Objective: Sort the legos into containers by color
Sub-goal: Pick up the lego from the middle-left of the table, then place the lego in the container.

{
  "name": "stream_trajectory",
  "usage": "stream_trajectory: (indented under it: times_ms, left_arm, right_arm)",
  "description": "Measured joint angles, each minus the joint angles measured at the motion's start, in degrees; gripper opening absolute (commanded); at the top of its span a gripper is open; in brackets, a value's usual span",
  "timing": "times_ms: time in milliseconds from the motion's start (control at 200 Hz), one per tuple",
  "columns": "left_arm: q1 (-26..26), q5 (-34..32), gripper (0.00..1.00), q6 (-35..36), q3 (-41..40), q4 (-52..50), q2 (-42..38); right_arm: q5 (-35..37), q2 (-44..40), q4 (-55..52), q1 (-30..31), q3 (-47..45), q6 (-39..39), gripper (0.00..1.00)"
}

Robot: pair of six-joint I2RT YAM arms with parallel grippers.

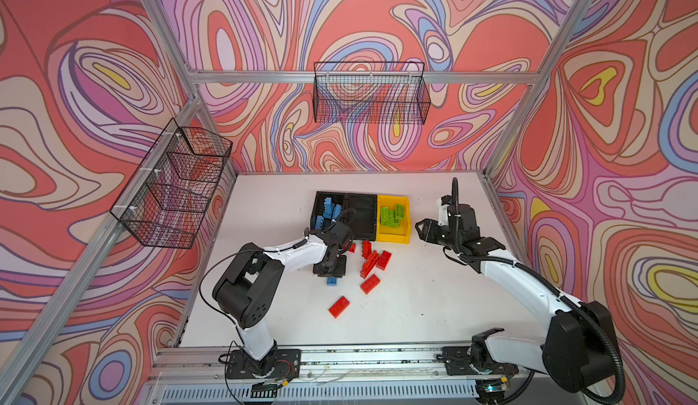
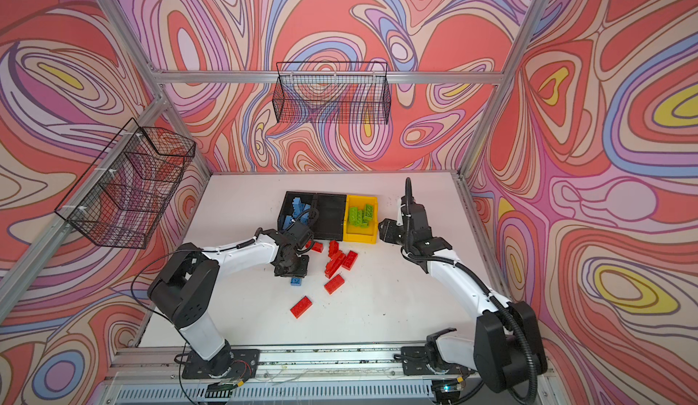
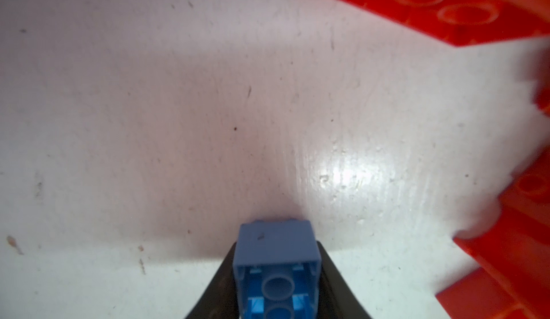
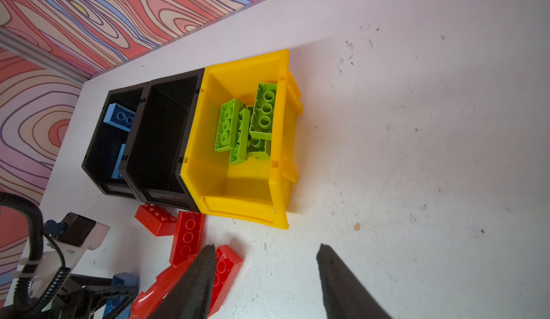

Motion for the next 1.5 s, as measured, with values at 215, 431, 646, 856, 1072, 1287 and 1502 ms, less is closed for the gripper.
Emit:
stream_trajectory:
  times_ms: [215, 431, 646, 856, 1072, 1287, 1502]
  left_arm:
    - [3.0, -1.7, 0.33, 3.4, 5.1, -3.7, -0.2]
    - [9.4, -3.9, 0.33, 10.0, 20.2, -5.3, 0.2]
    - [12.1, -4.9, 0.33, 15.2, 37.2, -5.1, 10.1]
    - [13.7, -5.6, 0.37, 18.0, 44.4, -5.4, 20.2]
    - [14.7, -6.9, 0.43, 19.1, 44.8, -6.1, 21.4]
    - [15.0, -6.8, 0.54, 19.2, 44.7, -6.1, 21.4]
    - [14.9, -6.8, 0.58, 19.2, 43.5, -6.1, 21.4]
  right_arm:
    - [0.0, 0.0, 0.0, 0.0, 0.0, 0.1, 0.59]
    - [0.0, 0.0, 0.2, 0.0, 0.0, 0.1, 0.59]
    - [0.1, 0.0, 0.5, 0.0, 0.0, 0.1, 0.59]
    - [0.8, -0.9, 0.2, 0.0, 0.0, 0.1, 0.59]
    - [0.9, -1.5, -0.1, 0.0, 0.0, 0.1, 0.6]
    - [0.9, -1.5, -0.1, 0.0, 0.0, 0.5, 0.6]
    - [1.0, -1.2, -0.5, 0.8, 0.3, 1.0, 0.61]
